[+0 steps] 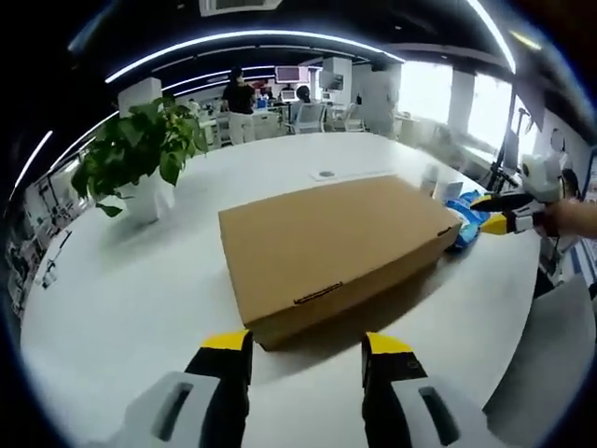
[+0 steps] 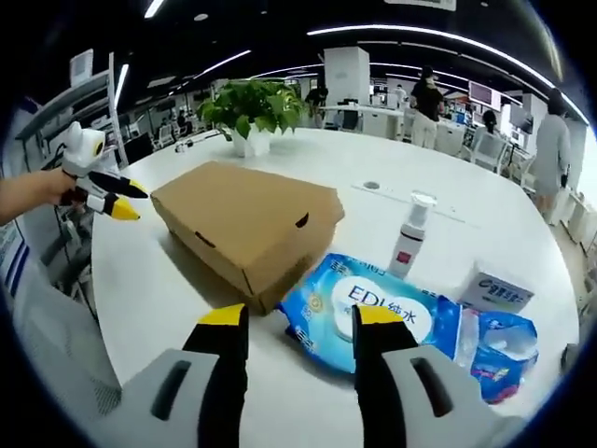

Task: Operate the shoe box by opening the lid, removing the specified soft item, and placing it in the target area until the item is outside and the box remains undamaged.

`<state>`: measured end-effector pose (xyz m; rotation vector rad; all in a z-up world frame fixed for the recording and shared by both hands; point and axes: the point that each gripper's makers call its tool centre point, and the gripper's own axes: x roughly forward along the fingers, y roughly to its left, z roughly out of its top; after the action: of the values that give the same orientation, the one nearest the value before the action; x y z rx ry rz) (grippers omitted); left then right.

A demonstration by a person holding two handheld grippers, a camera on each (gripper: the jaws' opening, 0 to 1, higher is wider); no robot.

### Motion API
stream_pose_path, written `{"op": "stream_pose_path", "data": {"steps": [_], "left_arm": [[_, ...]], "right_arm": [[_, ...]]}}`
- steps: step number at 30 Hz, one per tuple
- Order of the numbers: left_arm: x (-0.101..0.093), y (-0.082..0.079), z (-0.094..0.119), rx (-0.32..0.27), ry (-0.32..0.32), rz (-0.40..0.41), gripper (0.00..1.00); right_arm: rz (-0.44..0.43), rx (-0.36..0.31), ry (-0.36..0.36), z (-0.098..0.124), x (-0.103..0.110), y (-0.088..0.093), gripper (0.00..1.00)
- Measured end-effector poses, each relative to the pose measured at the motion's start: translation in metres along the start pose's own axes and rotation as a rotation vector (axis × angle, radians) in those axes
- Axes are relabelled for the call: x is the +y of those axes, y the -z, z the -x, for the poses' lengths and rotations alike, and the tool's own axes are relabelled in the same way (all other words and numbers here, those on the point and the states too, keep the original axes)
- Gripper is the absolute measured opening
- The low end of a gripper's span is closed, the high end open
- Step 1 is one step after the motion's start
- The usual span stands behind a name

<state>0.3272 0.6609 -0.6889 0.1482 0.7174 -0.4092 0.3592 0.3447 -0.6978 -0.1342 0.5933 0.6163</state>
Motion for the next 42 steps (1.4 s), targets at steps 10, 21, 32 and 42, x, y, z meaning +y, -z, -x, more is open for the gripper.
{"op": "stream_pose_path", "data": {"steps": [10, 21, 32, 42], "left_arm": [[-0.033, -0.003, 0.031, -0.072, 0.011, -0.005, 0.53], [-0.071, 0.002, 0.064, -0.13, 0.03, -0.044, 0.67], [-0.085, 0.013, 0.091, -0.136, 0.031, -0.053, 0.86], [-0.091, 0.019, 0.098, -0.164, 0.031, 0.013, 1.0]], "right_arm": [[0.009, 0.013, 0.089, 0.058, -0.02, 0.028, 0.47], [0.004, 0.021, 0.13, 0.115, -0.016, 0.051, 0.6], [0.002, 0.009, 0.128, 0.148, -0.004, 0.063, 0.82], [0.031, 0.013, 0.128, 0.157, 0.003, 0.073, 0.96]]}}
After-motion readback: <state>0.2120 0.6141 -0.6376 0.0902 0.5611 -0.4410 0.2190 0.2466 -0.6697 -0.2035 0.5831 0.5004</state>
